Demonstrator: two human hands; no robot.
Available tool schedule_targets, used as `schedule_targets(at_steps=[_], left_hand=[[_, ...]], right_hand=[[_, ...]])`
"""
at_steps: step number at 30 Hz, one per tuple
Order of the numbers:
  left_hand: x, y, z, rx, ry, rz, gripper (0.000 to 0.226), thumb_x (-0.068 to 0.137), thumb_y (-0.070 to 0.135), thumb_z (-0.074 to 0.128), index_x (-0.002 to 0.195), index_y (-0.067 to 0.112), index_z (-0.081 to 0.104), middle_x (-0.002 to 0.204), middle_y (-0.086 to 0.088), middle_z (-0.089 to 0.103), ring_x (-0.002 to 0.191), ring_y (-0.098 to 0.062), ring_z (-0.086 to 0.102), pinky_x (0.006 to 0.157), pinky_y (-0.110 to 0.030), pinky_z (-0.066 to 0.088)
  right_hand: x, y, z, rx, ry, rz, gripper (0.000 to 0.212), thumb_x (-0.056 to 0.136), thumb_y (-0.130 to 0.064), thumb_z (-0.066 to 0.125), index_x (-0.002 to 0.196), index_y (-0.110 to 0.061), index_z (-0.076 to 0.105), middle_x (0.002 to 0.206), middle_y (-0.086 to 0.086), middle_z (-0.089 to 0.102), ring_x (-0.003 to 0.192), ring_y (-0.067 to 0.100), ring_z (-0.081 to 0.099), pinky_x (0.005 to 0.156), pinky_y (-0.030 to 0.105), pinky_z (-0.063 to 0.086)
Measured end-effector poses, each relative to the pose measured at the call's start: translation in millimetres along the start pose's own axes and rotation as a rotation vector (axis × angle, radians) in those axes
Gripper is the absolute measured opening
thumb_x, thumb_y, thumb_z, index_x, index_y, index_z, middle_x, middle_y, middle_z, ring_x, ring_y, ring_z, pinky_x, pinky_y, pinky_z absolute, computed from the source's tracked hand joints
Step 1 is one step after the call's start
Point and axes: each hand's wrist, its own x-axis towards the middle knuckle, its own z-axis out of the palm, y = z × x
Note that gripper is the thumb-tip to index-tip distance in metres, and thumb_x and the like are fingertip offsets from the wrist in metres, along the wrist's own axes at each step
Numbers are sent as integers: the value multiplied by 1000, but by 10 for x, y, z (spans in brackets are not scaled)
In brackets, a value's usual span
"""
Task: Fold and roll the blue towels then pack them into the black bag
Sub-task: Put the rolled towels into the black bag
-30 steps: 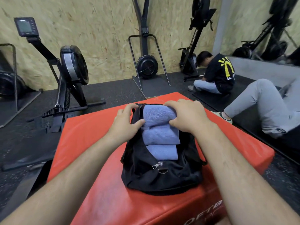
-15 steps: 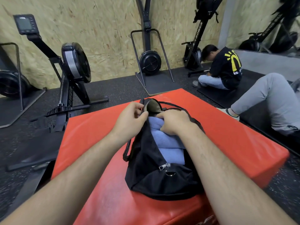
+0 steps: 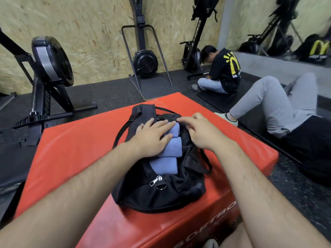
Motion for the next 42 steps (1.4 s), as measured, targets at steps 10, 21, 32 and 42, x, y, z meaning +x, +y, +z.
schedule_targets(at_steps=[10,21,32,42], left_hand=[[-83,-70,126,-11,107,-2,47,95,55,31,138,44,48,143,19,47,146,-25,27,115,-54,25],[4,-163,176,29,150,-61,41,100,51,35,138,41,47,141,16,48,138,-24,35,110,-51,35],[124,8,305,139,152,-98,45,103,49,34,146,40,41,151,11,41,145,-32,27,116,-56,21],[-29,107,369,233,131,-57,69,91,59,0,151,45,29,157,9,34,148,-35,20,118,-59,15]], right_hand=[[365,-101,106,-148,-215,49,47,94,-20,39,126,-46,60,122,0,47,114,26,44,100,45,43],[464,78,-17,473,246,238,27,91,0,54,97,-22,70,96,-9,65,93,11,60,78,22,42],[120,-143,-56,-14,226,49,19,95,-26,55,111,-35,60,109,-1,44,107,22,40,96,39,40],[129,-250,51,-556,-175,114,50,93,-27,43,140,-45,45,131,8,39,121,31,36,94,40,36]])
